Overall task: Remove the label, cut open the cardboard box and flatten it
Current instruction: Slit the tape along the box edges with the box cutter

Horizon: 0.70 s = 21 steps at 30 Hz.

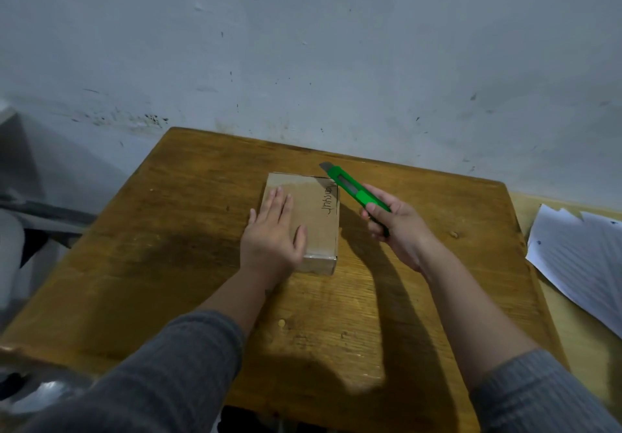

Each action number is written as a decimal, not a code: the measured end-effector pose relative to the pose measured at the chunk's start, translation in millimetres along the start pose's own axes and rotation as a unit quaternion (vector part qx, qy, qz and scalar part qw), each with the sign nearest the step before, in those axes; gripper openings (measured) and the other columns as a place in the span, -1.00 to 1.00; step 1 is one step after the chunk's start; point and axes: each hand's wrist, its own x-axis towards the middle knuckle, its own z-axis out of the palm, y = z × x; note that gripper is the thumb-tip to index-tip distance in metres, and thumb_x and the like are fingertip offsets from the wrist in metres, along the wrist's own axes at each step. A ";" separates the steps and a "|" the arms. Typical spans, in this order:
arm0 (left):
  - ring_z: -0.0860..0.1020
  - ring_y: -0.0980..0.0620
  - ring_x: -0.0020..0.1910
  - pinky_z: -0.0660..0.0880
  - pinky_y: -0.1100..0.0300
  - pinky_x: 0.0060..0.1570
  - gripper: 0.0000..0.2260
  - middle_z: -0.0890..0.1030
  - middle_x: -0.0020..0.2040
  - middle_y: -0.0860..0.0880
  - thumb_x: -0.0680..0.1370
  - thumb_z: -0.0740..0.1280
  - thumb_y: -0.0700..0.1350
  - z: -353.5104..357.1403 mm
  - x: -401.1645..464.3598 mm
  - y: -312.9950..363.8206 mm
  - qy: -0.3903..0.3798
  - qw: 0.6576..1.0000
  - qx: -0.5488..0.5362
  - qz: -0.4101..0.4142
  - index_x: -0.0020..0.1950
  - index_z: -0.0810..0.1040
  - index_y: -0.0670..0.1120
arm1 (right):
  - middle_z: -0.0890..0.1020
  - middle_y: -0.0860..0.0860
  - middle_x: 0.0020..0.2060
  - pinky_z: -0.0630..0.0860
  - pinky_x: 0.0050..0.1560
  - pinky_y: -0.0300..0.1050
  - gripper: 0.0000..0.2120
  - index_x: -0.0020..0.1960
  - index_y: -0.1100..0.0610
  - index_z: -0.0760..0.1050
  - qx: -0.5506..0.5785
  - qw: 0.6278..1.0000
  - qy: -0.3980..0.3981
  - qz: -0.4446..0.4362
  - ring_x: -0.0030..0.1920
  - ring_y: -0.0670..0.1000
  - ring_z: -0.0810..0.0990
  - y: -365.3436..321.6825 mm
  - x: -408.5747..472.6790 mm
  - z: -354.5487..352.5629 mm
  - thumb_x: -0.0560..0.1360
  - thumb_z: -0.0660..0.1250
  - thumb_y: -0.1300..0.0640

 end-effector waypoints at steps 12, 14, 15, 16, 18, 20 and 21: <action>-0.01 0.00 0.56 -0.10 0.01 0.50 -0.28 0.05 0.57 -0.11 0.53 -0.15 0.28 1.3 1.6 -1.9 -0.010 1.000 0.013 0.007 0.56 0.08 -0.15 | 0.63 -0.05 -0.21 0.39 -0.36 -0.21 -0.69 0.25 0.01 0.53 -0.287 0.942 0.133 -0.110 -0.31 -0.08 0.49 -7.6 30.1 23.8 0.52 0.31 0.03; 0.05 -0.03 0.55 -0.05 0.00 0.50 -0.26 0.11 0.56 -0.13 0.54 -0.06 0.32 3.4 0.5 -3.6 0.007 1.000 0.008 0.016 0.54 0.14 -0.18 | 0.67 -0.06 0.00 0.43 -0.26 -0.22 -0.70 0.24 -0.02 0.54 -0.394 0.900 0.123 -0.140 -0.11 -0.06 0.58 -15.7 38.5 27.9 0.51 0.32 0.01; 0.08 -0.04 0.54 -0.02 -0.01 0.49 -0.25 0.14 0.55 -0.15 0.54 -0.02 0.32 4.2 0.1 -3.9 0.016 1.000 0.007 0.020 0.52 0.17 -0.20 | 0.65 -0.04 0.10 0.44 -0.17 -0.22 -0.70 0.23 -0.02 0.55 -0.427 0.884 0.115 -0.152 0.01 -0.05 0.58 -19.7 43.1 30.0 0.51 0.33 0.01; 0.12 -0.05 0.53 0.01 -0.02 0.49 -0.26 0.18 0.53 -0.16 0.54 0.02 0.32 4.6 -0.2 -3.9 0.023 0.999 0.007 0.022 0.51 0.21 -0.21 | 0.64 -0.02 0.14 0.44 -0.08 -0.22 -0.70 0.22 -0.01 0.55 -0.444 0.874 0.108 -0.164 0.11 -0.03 0.57 -23.6 47.8 32.6 0.50 0.33 0.01; 0.19 -0.07 0.51 0.08 -0.04 0.47 -0.28 0.24 0.51 -0.18 0.54 0.08 0.30 5.5 -0.6 -3.7 0.036 0.999 0.005 0.024 0.48 0.27 -0.22 | 0.64 0.00 0.15 0.44 0.02 -0.20 -0.71 0.20 0.00 0.57 -0.457 0.865 0.101 -0.181 0.16 -0.01 0.56 -28.7 57.3 37.8 0.50 0.35 0.00; 0.21 -0.08 0.51 0.11 -0.06 0.46 -0.29 0.27 0.50 -0.19 0.53 0.10 0.28 5.8 -0.4 -3.6 0.036 0.999 0.003 0.023 0.47 0.30 -0.23 | 0.65 -0.01 0.13 0.47 -0.07 -0.20 -0.72 0.19 -0.02 0.57 -0.479 0.853 0.098 -0.183 0.08 -0.01 0.58 -32.7 65.4 42.5 0.50 0.34 -0.01; 0.22 -0.08 0.50 0.12 -0.07 0.46 -0.30 0.28 0.49 -0.19 0.53 0.11 0.27 6.1 -0.5 -3.5 0.036 0.999 0.003 0.021 0.47 0.31 -0.23 | 0.65 -0.01 0.12 0.49 -0.11 -0.18 -0.72 0.19 -0.04 0.57 -0.498 0.843 0.092 -0.181 0.04 -0.01 0.59 -34.5 68.7 43.8 0.50 0.34 -0.02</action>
